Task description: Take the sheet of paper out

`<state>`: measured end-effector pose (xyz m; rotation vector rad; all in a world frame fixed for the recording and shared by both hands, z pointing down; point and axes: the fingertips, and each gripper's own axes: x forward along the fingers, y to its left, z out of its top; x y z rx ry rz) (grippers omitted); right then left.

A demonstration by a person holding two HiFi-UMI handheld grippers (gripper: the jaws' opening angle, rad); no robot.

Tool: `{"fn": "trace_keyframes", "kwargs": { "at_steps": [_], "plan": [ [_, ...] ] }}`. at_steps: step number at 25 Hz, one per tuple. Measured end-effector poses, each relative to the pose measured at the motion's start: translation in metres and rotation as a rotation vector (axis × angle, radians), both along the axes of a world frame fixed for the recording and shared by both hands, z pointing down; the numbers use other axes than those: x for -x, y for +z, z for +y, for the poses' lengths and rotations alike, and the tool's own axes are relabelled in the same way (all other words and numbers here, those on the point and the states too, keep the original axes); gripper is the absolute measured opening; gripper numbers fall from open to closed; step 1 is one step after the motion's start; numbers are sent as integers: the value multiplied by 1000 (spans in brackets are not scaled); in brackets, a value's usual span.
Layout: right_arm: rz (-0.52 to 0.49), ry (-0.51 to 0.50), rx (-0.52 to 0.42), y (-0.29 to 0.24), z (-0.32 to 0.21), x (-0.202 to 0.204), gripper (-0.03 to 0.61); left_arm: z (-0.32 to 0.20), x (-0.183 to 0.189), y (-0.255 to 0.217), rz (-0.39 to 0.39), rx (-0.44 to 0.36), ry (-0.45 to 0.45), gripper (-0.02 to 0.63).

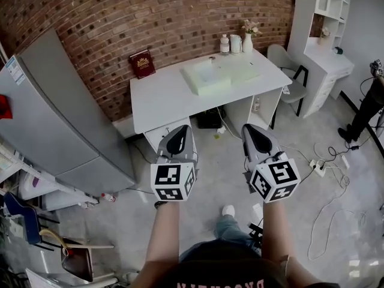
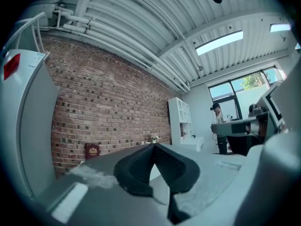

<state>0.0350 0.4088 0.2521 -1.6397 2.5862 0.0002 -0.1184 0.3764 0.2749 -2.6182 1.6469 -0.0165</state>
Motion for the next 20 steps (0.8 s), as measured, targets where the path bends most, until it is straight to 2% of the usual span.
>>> {"fn": "trace_keyframes", "kwargs": {
  "at_steps": [12,20],
  "plan": [
    [63,-70,23,9,-150,-45,2,-143,-53,9,5,34,-51,-3],
    [72,-78,29,16,-219,-64,2,-208,-70,18,17,48,-63,-3]
  ]
}}
